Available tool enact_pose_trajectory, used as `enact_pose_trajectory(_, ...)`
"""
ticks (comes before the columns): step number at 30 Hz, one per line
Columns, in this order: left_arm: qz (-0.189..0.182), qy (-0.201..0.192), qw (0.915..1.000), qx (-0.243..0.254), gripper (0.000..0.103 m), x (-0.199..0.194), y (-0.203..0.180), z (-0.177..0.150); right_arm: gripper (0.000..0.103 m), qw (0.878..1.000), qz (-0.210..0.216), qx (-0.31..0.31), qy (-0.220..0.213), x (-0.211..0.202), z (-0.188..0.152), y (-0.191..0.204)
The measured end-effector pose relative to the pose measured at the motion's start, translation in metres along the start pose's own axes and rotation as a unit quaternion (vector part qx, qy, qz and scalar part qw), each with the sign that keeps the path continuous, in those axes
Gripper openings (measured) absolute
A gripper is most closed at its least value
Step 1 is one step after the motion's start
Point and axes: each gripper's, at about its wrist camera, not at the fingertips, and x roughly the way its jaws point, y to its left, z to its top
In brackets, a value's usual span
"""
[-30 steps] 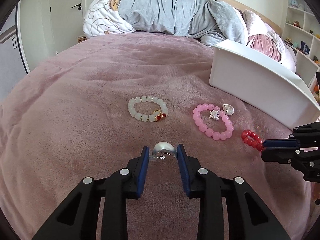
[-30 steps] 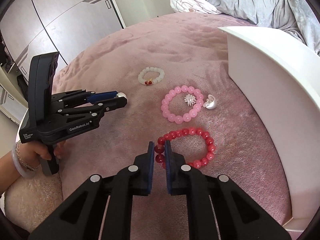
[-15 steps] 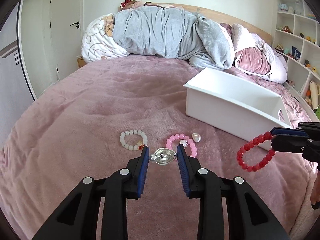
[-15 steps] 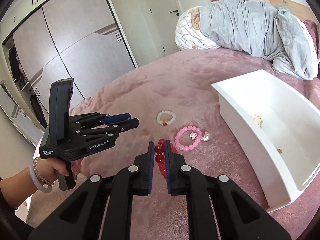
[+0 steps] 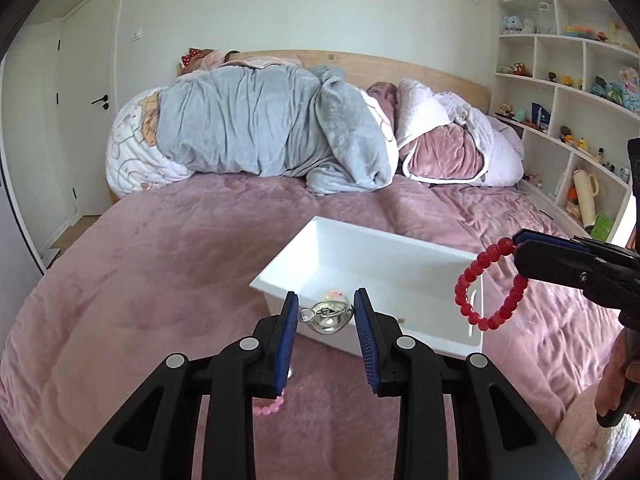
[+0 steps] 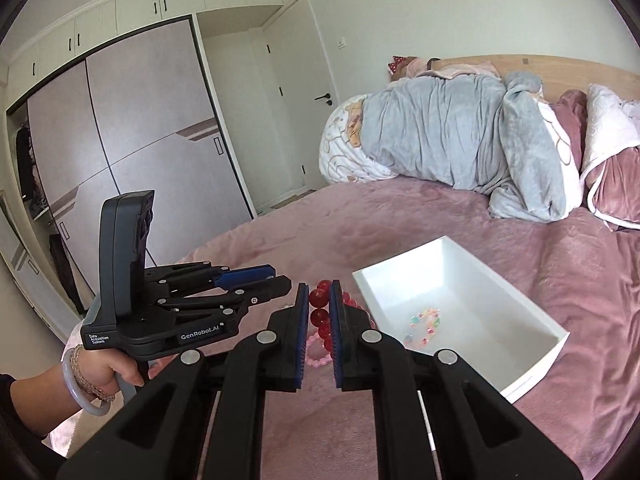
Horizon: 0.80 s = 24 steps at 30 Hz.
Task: Organize jewelry
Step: 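Carry the charm and red bracelet into the white box and open both tools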
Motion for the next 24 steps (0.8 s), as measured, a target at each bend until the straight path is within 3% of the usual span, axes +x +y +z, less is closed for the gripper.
enact_pose_trajectory(9, -0.029, 0.012, 0.9987, 0.04, 0.033, 0.045, -0.055, 0.049, 0.011, 0.999, -0.037, 0.032, 0.003, -0.02, 0.013, -0.066)
enact_pose_trajectory(17, -0.031, 0.08, 0.9946, 0.059, 0.033, 0.129, -0.068, 0.056, 0.011, 0.996, -0.052, 0.063, 0.043, 0.004, 0.003, -0.115)
enact_pose_trajectory(24, -0.027, 0.157, 0.9871, 0.016, 0.033, 0.206, -0.056, 0.043, 0.011, 0.991, -0.064, 0.075, 0.085, 0.047, -0.012, -0.142)
